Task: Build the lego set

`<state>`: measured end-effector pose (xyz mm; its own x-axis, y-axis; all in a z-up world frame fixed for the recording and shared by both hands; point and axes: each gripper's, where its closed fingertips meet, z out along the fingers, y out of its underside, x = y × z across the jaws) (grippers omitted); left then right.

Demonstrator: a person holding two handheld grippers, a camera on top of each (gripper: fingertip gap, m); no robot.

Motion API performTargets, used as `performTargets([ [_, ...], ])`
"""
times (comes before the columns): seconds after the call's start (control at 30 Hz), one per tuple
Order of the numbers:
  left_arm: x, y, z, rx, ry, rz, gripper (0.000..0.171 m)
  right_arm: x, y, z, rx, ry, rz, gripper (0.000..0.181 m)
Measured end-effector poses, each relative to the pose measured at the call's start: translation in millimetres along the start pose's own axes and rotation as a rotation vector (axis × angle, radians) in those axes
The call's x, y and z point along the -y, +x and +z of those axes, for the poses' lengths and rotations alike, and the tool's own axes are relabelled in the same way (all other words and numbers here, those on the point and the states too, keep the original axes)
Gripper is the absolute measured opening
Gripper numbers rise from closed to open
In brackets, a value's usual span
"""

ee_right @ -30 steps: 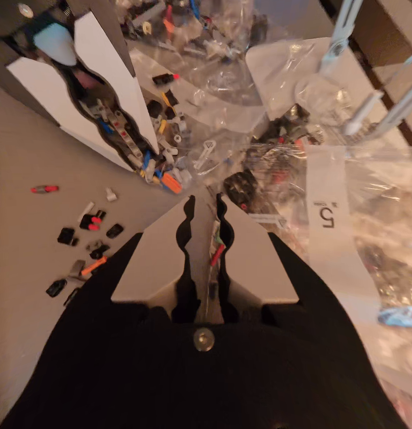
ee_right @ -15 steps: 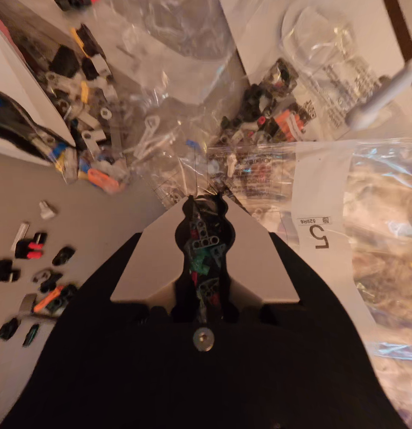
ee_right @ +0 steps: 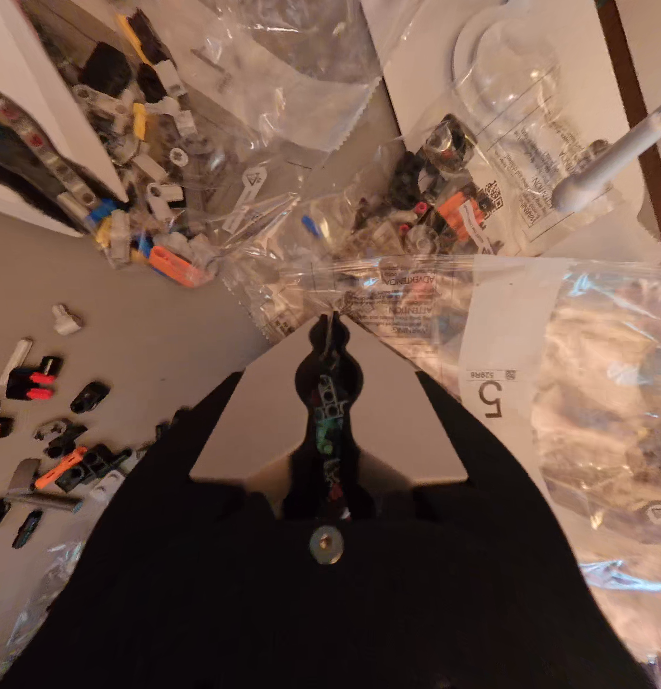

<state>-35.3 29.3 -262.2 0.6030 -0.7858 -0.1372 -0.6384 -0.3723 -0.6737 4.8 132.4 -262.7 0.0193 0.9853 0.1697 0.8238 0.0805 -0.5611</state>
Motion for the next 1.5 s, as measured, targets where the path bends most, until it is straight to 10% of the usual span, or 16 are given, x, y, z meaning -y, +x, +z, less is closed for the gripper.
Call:
performTargets([
  [0.43, 27, -27, -17, 0.066, 0.207, -0.139, 0.029, 22, -58, -25, 0.142, 0.127, -0.241, 0.0],
  [0.83, 63, -24, -25, -0.194, 0.486, -0.459, 0.049, 41, -105, -28, 0.184, 0.196, -0.473, 0.0],
  [1.0, 45, -28, -12, -0.142, 0.377, -0.457, 0.033, 47, -118, -30, 0.216, 0.231, -0.5, 0.0],
  [1.13, 45, -29, -14, -0.129, 0.385, -0.429, 0.0, 49, -109, -42, 0.25, 0.275, -0.409, 0.011],
  [1.5, 47, -30, -28, -0.104, 0.432, -0.335, 0.0, 21, -9, -57, 0.11, 0.297, 0.092, 0.033],
])
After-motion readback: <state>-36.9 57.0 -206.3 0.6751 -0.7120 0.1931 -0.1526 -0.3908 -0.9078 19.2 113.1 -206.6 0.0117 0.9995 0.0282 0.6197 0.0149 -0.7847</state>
